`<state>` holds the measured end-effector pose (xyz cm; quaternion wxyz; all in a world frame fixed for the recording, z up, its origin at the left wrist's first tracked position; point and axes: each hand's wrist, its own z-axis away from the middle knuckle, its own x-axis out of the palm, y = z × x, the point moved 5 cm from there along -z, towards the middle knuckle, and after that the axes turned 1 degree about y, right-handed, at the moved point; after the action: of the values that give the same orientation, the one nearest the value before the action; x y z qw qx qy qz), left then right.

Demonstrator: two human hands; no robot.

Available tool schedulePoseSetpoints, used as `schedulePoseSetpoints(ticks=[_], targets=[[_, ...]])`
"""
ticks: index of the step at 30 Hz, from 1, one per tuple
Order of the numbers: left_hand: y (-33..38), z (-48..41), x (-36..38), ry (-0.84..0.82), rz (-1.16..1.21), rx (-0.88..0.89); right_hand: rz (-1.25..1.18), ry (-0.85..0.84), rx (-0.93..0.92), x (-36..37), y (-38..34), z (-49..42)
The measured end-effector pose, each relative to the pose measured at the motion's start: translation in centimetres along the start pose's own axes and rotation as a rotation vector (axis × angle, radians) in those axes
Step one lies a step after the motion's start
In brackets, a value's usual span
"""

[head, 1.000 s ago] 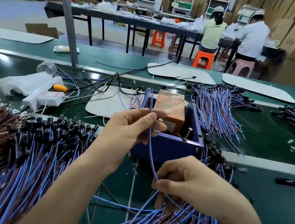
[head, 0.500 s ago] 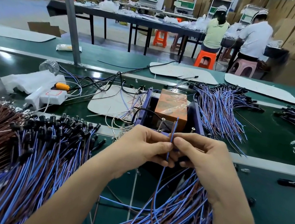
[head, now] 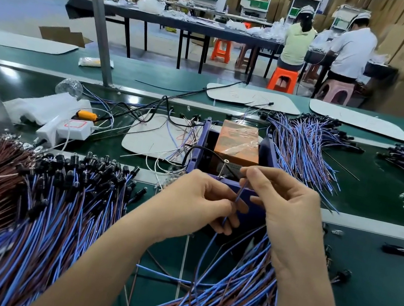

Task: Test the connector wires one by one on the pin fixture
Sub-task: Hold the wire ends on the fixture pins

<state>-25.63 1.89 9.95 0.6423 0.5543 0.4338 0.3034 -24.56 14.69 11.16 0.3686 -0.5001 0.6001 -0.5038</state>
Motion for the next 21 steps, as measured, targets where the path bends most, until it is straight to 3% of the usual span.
schedulePoseSetpoints(ticks=[8, 15, 21], targets=[[-0.3, 0.4, 0.3, -0.107, -0.042, -0.062, -0.059, 0.180, -0.078, -2.1, -0.4, -0.3], [0.1, 0.1, -1.2, 0.082, 0.230, 0.005, 0.246, -0.053, 0.176, -2.9, 1.4, -0.5], [-0.3, -0.4, -0.9, 0.186, 0.264, 0.049, 0.177, -0.182, 0.132, -0.6, 1.0, 0.3]])
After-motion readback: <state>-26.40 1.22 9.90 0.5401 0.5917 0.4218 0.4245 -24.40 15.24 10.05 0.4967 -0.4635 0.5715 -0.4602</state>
